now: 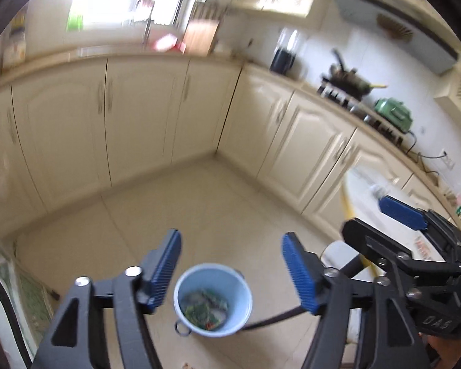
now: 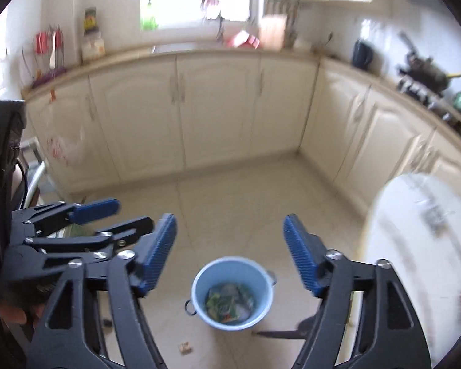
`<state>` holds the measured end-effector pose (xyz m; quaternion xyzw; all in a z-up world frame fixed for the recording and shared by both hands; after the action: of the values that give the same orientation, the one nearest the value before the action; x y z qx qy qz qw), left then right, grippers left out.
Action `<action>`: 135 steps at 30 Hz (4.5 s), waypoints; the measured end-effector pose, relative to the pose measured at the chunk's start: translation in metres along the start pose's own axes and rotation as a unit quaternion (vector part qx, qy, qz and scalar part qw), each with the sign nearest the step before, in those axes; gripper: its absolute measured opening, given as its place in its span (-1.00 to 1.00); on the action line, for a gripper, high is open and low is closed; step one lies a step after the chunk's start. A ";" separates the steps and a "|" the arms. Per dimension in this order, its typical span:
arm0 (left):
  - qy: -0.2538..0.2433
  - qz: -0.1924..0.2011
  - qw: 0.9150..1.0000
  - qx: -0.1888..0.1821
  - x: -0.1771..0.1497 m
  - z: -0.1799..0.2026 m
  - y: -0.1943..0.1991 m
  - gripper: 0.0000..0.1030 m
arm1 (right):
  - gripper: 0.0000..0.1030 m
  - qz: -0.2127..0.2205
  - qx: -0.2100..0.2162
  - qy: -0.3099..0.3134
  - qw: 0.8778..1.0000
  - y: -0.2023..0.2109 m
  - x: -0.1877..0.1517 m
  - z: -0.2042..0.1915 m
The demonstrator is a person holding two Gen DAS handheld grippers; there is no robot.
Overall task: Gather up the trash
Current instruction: 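Carry the tray and green-gold packet over the blue bucket and open both grippers, then move both tools away from the bucket back toward the table, then grasp the white barcode packet with the left gripper while the right grasps the checkered packet, then carry both packets over the blue bucket and open both grippers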
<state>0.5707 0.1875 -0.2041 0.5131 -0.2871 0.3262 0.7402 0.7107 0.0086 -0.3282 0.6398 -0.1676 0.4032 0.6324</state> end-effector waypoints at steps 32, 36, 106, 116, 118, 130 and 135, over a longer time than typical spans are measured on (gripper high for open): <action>-0.195 -0.053 0.978 -0.040 0.045 0.302 -0.091 0.98 | 1.00 -0.150 -0.057 -0.169 0.973 0.079 -0.119 0.313; -0.202 -0.080 0.975 -0.036 0.065 0.305 -0.136 0.98 | 1.00 -0.173 -0.053 -0.156 0.971 0.053 -0.125 0.322; -0.223 -0.156 0.948 -0.166 0.118 0.320 -0.317 -0.94 | -0.60 -0.109 -0.019 -0.132 0.985 0.063 -0.082 0.330; -0.220 -0.118 0.955 -0.162 0.120 0.235 -0.186 -0.94 | -0.60 -0.056 0.017 -0.129 0.990 0.074 -0.026 0.250; -0.218 -0.110 0.957 -0.154 0.119 0.209 -0.156 -0.94 | -0.60 -0.050 0.033 -0.122 0.991 0.068 -0.013 0.221; -0.144 -0.124 0.981 -0.046 0.080 0.023 -0.043 -0.94 | -0.59 -0.059 0.121 -0.073 0.988 -0.025 0.016 0.021; -0.099 -0.170 0.980 -0.035 0.042 -0.038 -0.069 -0.94 | -0.59 -0.115 0.125 -0.047 0.984 -0.103 -0.020 -0.037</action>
<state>0.6535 0.2132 -0.2230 0.5581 -0.2788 0.1326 0.7702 0.7621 0.0521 -0.4167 0.7472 -0.0707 0.3147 0.5811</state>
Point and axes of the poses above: each gripper's, at about its wrist camera, not at the fingertips, and y roughly against the way its jaws point, z to its right, x to its top, the point moved 3 cm from there along -y, roughly the way its jaws point, and after that the axes turned 4 degrees about -x, right-handed, at the moved point
